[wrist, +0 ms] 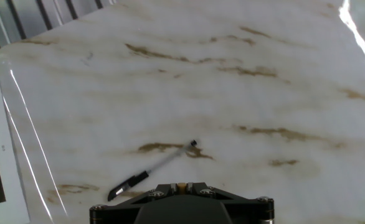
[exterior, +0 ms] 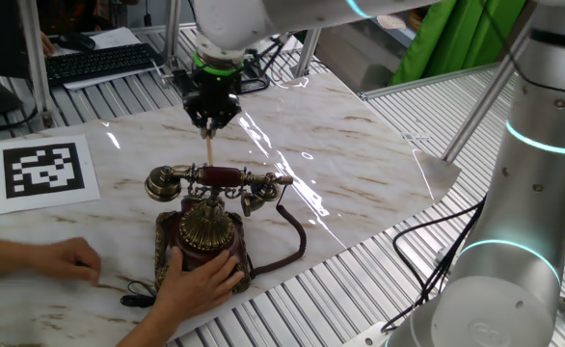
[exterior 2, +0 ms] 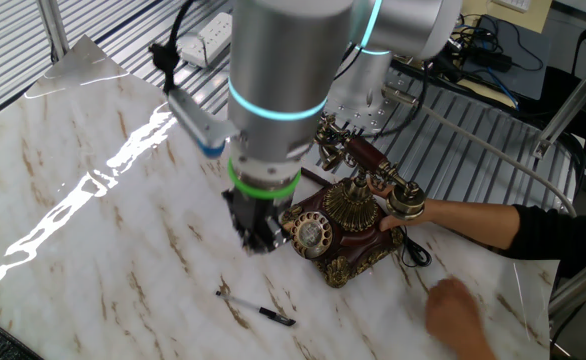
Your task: Dial a number on an old rotary phone
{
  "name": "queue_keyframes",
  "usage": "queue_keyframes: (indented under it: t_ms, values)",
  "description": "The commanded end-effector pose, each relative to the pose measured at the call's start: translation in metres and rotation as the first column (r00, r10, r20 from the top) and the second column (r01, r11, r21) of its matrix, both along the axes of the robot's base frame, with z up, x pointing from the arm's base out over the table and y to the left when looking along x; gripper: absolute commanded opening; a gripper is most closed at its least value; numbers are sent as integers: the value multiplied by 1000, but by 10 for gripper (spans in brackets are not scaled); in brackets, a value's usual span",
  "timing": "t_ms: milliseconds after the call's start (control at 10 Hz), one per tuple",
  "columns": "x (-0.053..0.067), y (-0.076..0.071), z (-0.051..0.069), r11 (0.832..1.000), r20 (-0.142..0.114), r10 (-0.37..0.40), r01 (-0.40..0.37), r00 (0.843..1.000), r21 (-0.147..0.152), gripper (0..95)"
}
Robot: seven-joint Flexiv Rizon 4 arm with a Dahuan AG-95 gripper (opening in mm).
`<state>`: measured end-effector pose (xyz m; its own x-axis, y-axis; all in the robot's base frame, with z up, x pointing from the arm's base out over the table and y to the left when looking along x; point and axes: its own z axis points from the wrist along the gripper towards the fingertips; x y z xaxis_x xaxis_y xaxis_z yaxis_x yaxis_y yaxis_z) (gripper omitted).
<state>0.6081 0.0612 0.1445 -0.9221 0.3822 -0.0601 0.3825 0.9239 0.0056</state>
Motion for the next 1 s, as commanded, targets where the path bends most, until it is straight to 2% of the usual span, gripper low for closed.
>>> queue_keyframes:
  t_ms: [100, 400, 500, 1000]
  values:
    - [-9, 1, 2, 1000, 7, 4, -4, 1000, 2, 0]
    - [-22, 12, 0, 1000, 24, -21, 21, 999, -5, 0]
    - [-29, 16, -2, 999, 31, -39, 39, 999, -6, 0]
    - [-49, 20, -12, 999, 49, -47, 47, 998, -6, 0]
